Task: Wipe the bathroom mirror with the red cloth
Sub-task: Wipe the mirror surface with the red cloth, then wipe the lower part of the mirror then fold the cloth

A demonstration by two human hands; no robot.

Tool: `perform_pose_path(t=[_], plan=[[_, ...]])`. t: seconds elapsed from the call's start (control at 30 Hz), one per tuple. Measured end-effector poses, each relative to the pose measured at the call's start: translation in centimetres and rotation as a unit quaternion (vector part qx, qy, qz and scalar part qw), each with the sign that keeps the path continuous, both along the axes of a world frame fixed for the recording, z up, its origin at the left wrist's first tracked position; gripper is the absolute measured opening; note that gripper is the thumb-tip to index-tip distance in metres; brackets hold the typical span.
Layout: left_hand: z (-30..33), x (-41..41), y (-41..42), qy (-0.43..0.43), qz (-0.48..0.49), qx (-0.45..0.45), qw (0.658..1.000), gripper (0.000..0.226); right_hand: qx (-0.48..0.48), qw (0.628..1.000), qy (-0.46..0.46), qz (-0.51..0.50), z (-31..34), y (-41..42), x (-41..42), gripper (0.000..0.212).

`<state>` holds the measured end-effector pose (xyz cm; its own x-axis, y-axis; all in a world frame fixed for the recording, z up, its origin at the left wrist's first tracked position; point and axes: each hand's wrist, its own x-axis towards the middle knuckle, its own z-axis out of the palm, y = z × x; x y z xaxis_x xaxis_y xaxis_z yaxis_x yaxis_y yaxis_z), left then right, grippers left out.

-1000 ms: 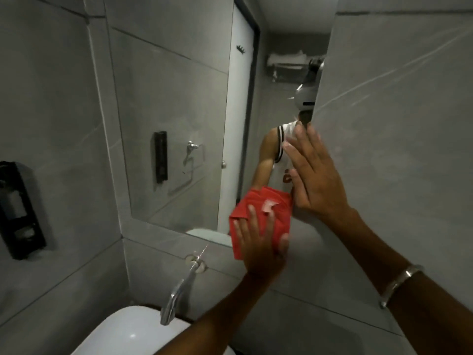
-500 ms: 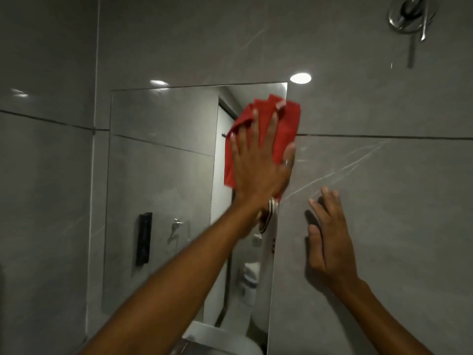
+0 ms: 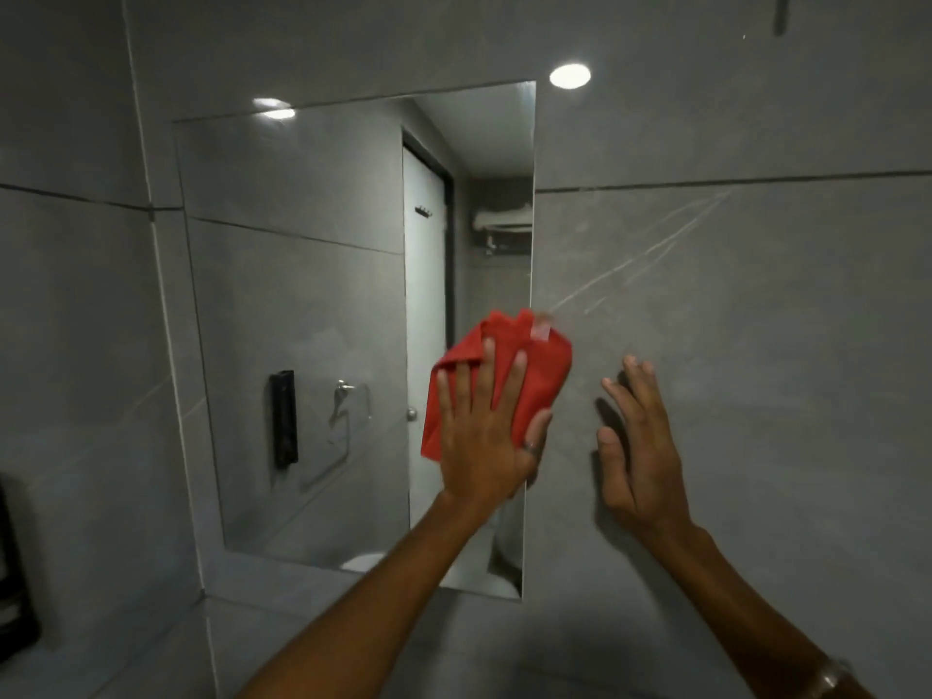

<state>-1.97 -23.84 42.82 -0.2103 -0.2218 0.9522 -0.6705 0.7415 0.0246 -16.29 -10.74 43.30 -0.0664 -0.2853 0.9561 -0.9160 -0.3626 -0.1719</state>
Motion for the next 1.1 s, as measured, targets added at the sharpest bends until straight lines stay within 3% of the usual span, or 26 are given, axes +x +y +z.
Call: perform_pose_path(t=[0.13, 0.23, 0.37, 0.43, 0.5, 0.53, 0.57, 0.63, 0.67, 0.7, 0.73, 0.77, 0.8, 0.83, 0.87, 0.93, 1.03, 1.1], plan=[[-12.2, 1.1, 1.3, -0.066, -0.048, 0.027, 0.996, 0.071, 0.039, 0.999, -0.012, 0.005, -2.5, 1.6, 0.9, 0.053], [-18.5, 1.7, 2.6, -0.087, -0.086, 0.056, 0.991, 0.091, 0.083, 0.996, -0.028, 0.007, -3.8, 3.0, 1.6, 0.055], [-24.1, 3.6, 4.9, -0.121, -0.140, 0.169, 0.968, 0.093, 0.126, 0.990, -0.058, 0.011, -6.4, 5.2, 2.8, 0.052], [-25.1, 4.6, 7.2, -0.082, -0.200, 0.297, 0.930, 0.083, 0.154, 0.982, -0.111, 0.010, -8.8, 6.2, 3.3, 0.043], [-25.0, 5.4, 10.2, 0.043, -0.278, 0.471, 0.836, 0.058, 0.159, 0.970, -0.186, 0.001, -12.1, 7.2, 4.1, 0.037], [-24.5, 5.6, 11.6, 0.140, -0.306, 0.547, 0.767, 0.046, 0.164, 0.958, -0.233, -0.005, -13.9, 7.5, 4.4, 0.035], [-24.1, 5.7, 13.3, 0.243, -0.330, 0.621, 0.668, 0.040, 0.183, 0.940, -0.288, -0.009, -16.1, 8.1, 5.0, 0.033], [-23.4, 6.0, 15.3, 0.392, -0.387, 0.721, 0.421, 0.049, 0.237, 0.873, -0.426, 0.012, -19.5, 9.3, 6.0, 0.028], [-23.5, 6.2, 16.3, 0.420, -0.412, 0.746, 0.313, 0.060, 0.275, 0.800, -0.531, 0.052, -21.1, 10.0, 6.6, 0.028], [-23.3, 6.4, 16.9, 0.424, -0.437, 0.754, 0.244, 0.069, 0.313, 0.698, -0.633, 0.119, -22.1, 10.4, 7.2, 0.030], [-23.5, 6.7, 17.7, 0.420, -0.456, 0.755, 0.213, 0.073, 0.358, 0.585, -0.702, 0.190, -23.2, 10.9, 7.8, 0.039], [-23.7, 6.8, 18.4, 0.415, -0.464, 0.756, 0.205, 0.074, 0.375, 0.498, -0.740, 0.253, -24.1, 11.5, 8.4, 0.051], [-23.8, 6.9, 18.8, 0.407, -0.461, 0.760, 0.212, 0.071, 0.367, 0.444, -0.760, 0.301, -24.9, 11.9, 8.7, 0.060], [-24.4, 6.6, 19.3, 0.398, -0.450, 0.770, 0.216, 0.065, 0.354, 0.409, -0.776, 0.325, -26.0, 12.4, 8.9, 0.061], [-24.7, 6.4, 19.4, 0.381, -0.430, 0.785, 0.235, 0.060, 0.355, 0.398, -0.783, 0.321, -26.6, 12.7, 8.7, 0.057], [-26.1, 5.7, 19.3, 0.325, -0.364, 0.823, 0.291, 0.057, 0.385, 0.410, -0.776, 0.284, -28.3, 13.9, 8.2, 0.045], [-28.8, 4.8, 18.3, 0.215, -0.283, 0.848, 0.392, 0.055, 0.428, 0.467, -0.740, 0.227, -32.2, 15.1, 6.2, 0.038], [-31.9, 3.9, 18.1, 0.163, -0.246, 0.856, 0.425, 0.061, 0.452, 0.487, -0.726, 0.179, -35.3, 15.8, 4.6, 0.040]])
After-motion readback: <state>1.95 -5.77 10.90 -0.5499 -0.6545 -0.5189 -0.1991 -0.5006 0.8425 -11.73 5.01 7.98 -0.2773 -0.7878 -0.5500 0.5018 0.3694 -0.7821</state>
